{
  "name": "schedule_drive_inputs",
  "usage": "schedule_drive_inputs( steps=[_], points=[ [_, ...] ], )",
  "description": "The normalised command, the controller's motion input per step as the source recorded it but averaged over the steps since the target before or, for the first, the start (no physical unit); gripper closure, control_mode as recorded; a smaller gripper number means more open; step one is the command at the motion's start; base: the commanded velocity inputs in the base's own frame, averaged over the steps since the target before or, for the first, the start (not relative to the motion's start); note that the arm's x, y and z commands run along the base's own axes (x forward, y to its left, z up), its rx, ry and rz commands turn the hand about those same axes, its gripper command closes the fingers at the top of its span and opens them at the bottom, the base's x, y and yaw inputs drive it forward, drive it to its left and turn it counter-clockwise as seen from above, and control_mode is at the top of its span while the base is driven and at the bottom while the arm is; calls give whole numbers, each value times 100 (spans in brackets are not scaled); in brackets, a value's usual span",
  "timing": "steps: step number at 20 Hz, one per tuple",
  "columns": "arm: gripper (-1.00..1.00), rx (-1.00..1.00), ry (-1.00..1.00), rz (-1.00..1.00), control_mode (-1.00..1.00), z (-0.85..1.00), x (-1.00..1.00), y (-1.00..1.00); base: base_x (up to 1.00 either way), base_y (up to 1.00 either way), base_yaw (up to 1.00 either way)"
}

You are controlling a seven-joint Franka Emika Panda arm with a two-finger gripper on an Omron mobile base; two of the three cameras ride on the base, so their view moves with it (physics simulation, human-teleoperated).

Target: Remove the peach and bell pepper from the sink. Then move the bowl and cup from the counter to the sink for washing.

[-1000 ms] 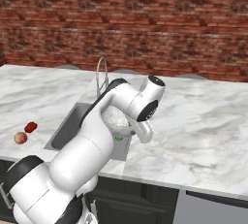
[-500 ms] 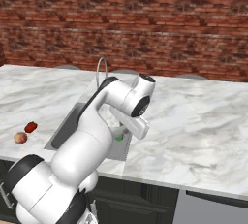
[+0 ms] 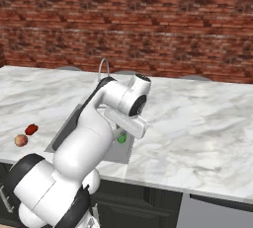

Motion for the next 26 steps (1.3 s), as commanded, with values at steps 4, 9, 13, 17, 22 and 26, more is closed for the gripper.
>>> schedule_drive_inputs(
  steps=[4, 9, 13, 17, 22, 26],
  points=[
    [100, 0, 0, 15, -100, -4, 7, 29, 0, 0, 0],
    [100, 0, 0, 14, -100, -4, 10, 30, 0, 0, 0],
    [100, 0, 0, 12, -100, -4, 15, 28, 0, 0, 0],
    [100, 0, 0, 7, -100, -4, 18, 23, 0, 0, 0],
    [100, 3, 0, 3, -100, -7, 15, 20, 0, 0, 0],
    [100, 5, 0, 0, -100, -9, 12, 18, 0, 0, 0]
  ],
)
